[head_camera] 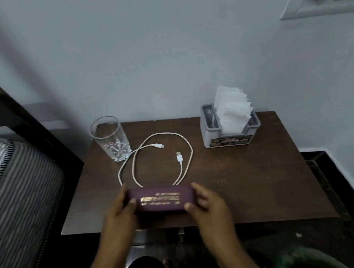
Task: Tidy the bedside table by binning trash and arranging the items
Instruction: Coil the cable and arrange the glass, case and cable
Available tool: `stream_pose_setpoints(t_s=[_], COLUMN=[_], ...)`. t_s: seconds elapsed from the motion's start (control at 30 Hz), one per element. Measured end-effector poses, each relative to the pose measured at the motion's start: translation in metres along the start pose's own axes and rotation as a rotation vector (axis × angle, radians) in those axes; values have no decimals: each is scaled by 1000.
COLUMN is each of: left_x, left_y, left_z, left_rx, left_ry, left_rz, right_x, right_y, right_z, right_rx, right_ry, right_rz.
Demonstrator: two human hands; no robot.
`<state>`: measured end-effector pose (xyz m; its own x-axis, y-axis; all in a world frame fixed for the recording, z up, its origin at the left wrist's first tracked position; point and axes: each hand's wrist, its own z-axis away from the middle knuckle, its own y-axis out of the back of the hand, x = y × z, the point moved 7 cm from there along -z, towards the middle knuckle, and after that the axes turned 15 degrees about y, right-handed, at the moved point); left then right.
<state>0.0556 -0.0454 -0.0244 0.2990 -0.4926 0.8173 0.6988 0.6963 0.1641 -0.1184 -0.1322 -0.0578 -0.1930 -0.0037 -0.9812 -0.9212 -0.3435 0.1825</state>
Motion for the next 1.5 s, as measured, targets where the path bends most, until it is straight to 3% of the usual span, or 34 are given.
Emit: stream_pose_setpoints(t_s=[0.1, 0.33, 0.67, 0.8, 0.97, 1.1, 1.33, 1.5], left_x=[-1, -14, -20, 5, 62, 84, 91, 103], left_y=[55, 133, 136, 136, 72, 44, 42, 9], left_z=[-19, -80, -101, -95, -118, -141, -139, -89], left_rx=[84, 305, 260, 365, 45, -112, -47, -43], left_ry=[16, 9, 14, -150, -316, -353, -409, -471], left_rz=[2, -16, 26, -101, -168, -192, -235, -229], right_x=[-4, -29, -30, -54, -83, -66, -70, -85], right_y=[-66, -156, -158, -138, -150, -170, -164, -104], right_z=[6, -11, -31, -59, -113, -140, -140, -117], right_rx=[-127, -204, -260, -144, -181, -261, -218, -159], right_ry=[32, 94, 122, 216, 310, 247, 324, 355], right_rz=[12, 138, 271, 306, 225, 150, 24, -7])
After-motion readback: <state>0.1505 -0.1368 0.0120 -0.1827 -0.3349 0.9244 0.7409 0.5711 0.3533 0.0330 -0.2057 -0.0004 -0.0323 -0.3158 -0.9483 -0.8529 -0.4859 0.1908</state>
